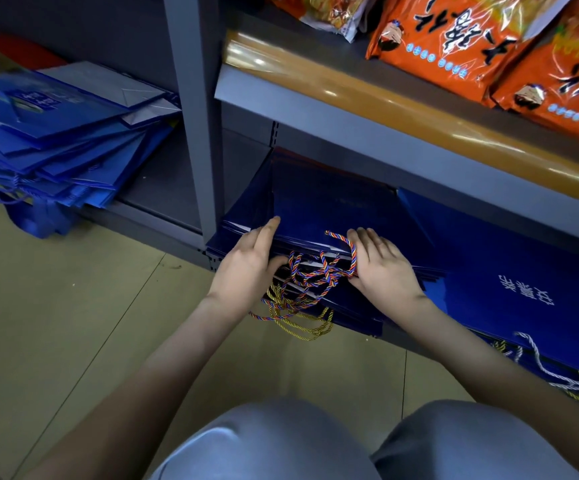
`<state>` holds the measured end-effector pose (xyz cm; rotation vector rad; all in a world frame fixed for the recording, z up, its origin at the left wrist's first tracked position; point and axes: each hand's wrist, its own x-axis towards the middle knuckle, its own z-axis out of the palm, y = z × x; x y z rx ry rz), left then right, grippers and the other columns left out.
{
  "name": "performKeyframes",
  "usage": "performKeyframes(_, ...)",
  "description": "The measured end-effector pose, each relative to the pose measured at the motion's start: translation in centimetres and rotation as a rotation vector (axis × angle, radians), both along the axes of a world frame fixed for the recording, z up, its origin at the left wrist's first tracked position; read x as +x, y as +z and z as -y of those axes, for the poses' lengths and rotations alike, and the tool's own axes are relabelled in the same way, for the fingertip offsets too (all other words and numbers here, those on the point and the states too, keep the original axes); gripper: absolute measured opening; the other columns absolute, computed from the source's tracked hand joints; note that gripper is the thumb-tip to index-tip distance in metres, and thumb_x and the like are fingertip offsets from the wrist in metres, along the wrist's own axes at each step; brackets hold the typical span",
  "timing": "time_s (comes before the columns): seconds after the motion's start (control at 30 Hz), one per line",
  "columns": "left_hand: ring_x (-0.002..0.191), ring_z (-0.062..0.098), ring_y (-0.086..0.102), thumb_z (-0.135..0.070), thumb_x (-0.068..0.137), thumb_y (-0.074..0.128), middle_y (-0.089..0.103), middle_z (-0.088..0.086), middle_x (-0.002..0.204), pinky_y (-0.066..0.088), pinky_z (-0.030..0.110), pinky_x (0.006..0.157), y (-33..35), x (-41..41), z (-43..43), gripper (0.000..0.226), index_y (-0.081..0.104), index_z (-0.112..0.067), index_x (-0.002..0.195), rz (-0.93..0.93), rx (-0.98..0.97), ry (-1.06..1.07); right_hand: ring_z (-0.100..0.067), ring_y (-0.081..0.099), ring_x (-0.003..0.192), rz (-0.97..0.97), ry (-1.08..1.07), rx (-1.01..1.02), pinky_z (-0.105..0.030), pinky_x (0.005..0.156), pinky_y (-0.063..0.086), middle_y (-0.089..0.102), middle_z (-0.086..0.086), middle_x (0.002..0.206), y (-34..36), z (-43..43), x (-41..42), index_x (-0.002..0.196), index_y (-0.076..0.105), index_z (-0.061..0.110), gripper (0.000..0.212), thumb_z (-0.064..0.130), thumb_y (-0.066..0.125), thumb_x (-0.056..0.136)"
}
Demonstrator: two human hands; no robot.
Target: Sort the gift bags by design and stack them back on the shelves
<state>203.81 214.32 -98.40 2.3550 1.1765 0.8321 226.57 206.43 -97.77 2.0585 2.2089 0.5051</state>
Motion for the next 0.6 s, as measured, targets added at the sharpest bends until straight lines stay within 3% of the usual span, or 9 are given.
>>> performKeyframes(0.1, 0.120, 0.024, 0.050, -0.030, 0.085, 0.069, 0.047, 0.008, 0.135, 0.043, 0.031, 0.097, 0.3, -0.1, -0.7, 0.070, 0.036, -0.015, 0.144, 0.154, -0.165, 0.008, -0.035, 0.064, 0.106, -0.008, -0.012, 0.018, -0.040, 0.088, 0.052, 0.064, -0.024, 0.115, 0.4, -1.2, -0.5, 0.132, 0.039, -0.003, 0.109, 0.034, 0.093, 0.046)
performKeyframes(0.2, 0.142, 0.025, 0.024, -0.055, 0.084, 0.062, 0.020, 0.009, 0.156, 0.028, 0.039, 0.114, 0.1, 0.0, -1.4, 0.084, 0.025, -0.018, 0.149, 0.148, -0.316, 0.102, -0.033, 0.056, 0.119, -0.013, -0.010, 0.007, -0.041, 0.099, 0.046, 0.055, -0.021, 0.132, 0.4, -2.1, -1.5, 0.146, 0.021, 0.004, 0.121, 0.036, 0.090, 0.051)
performKeyframes(0.27, 0.143, 0.030, 0.022, -0.057, 0.084, 0.057, 0.012, 0.012, 0.158, 0.027, 0.041, 0.111, 0.2, 0.3, -1.8, 0.087, 0.018, -0.017, 0.151, 0.073, -0.439, 0.181, -0.031, 0.047, 0.130, 0.025, -0.001, -0.024, -0.042, 0.107, 0.039, 0.044, -0.017, 0.144, 0.3, -2.5, -2.1, 0.150, 0.009, 0.010, 0.125, 0.038, 0.087, 0.056)
performKeyframes(0.4, 0.125, 0.033, 0.048, -0.043, 0.088, 0.062, 0.041, 0.016, 0.145, 0.040, 0.037, 0.097, 0.6, 0.9, -2.6, 0.079, 0.024, -0.010, 0.148, 0.066, -0.408, 0.272, -0.030, 0.033, 0.140, 0.119, 0.032, -0.055, -0.045, 0.113, 0.030, 0.034, -0.013, 0.152, 0.2, -3.3, -2.1, 0.152, -0.004, 0.017, 0.124, 0.036, 0.081, 0.065)
performKeyframes(0.5, 0.101, 0.033, 0.060, -0.038, 0.090, 0.062, 0.061, 0.019, 0.119, 0.046, 0.036, 0.083, 1.5, 1.6, -2.8, 0.079, 0.019, -0.010, 0.150, 0.061, -0.373, 0.302, -0.035, 0.039, 0.135, 0.118, 0.020, -0.037, -0.045, 0.109, 0.036, 0.039, -0.018, 0.148, 0.2, -4.2, -2.0, 0.152, -0.006, 0.017, 0.124, 0.022, 0.082, 0.064)
performKeyframes(0.6, 0.087, 0.025, 0.062, -0.034, 0.091, 0.061, 0.063, 0.018, 0.111, 0.043, 0.029, 0.073, 2.8, 1.7, -2.9, 0.081, 0.013, -0.011, 0.152, 0.073, -0.347, 0.267, -0.038, 0.053, 0.121, 0.107, -0.029, -0.029, -0.045, 0.095, 0.048, 0.052, -0.024, 0.134, 0.1, -5.0, -2.0, 0.151, -0.001, 0.013, 0.123, 0.031, 0.083, 0.063)
